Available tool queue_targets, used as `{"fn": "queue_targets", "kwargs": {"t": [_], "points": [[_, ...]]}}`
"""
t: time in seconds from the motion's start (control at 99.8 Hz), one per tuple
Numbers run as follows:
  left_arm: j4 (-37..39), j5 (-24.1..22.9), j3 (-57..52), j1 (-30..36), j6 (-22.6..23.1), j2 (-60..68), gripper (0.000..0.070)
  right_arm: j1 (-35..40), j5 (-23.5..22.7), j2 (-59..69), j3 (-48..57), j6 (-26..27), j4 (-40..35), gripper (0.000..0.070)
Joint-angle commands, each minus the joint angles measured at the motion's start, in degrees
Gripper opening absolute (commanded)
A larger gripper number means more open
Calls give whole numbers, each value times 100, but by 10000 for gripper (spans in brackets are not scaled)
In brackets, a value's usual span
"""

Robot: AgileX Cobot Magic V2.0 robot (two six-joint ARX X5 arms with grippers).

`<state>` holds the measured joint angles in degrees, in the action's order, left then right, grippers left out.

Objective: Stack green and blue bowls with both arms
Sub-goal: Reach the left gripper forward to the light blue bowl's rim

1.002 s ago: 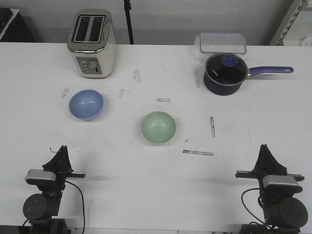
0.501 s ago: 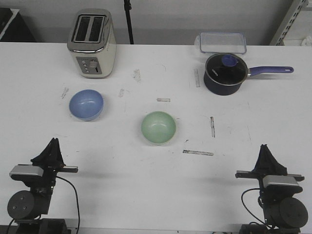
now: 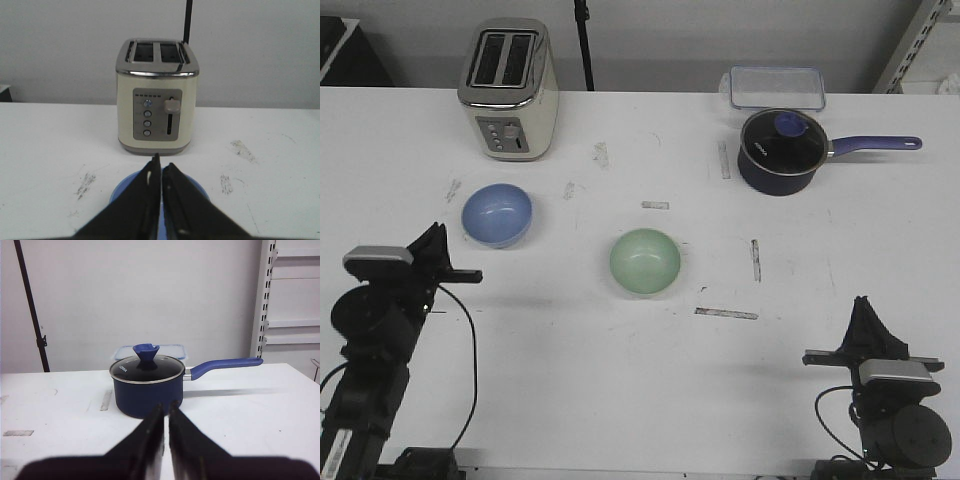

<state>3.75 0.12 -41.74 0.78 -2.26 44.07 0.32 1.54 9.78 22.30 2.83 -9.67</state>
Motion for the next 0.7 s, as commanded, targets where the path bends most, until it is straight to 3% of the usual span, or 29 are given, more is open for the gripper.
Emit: {"fn": "queue_targets", "kwargs": {"t": [0.0,0.18,0.441,0.561,0.691], "points": [[20,-13,-247,37,4,374,1,0,0,-9,9,13,66,9],[-638,-13,-1075,28,-125,1486,1,0,0,-9,9,13,66,9],[-2608,39,-2557,-120,-938,3073,1,0,0,-9,9,13,66,9],[-3414,232,-3209,-337,-975,3733,1,0,0,-9,9,13,66,9],[-3766,588,-3748,-601,-1217,4266,1,0,0,-9,9,15,66,9]]}}
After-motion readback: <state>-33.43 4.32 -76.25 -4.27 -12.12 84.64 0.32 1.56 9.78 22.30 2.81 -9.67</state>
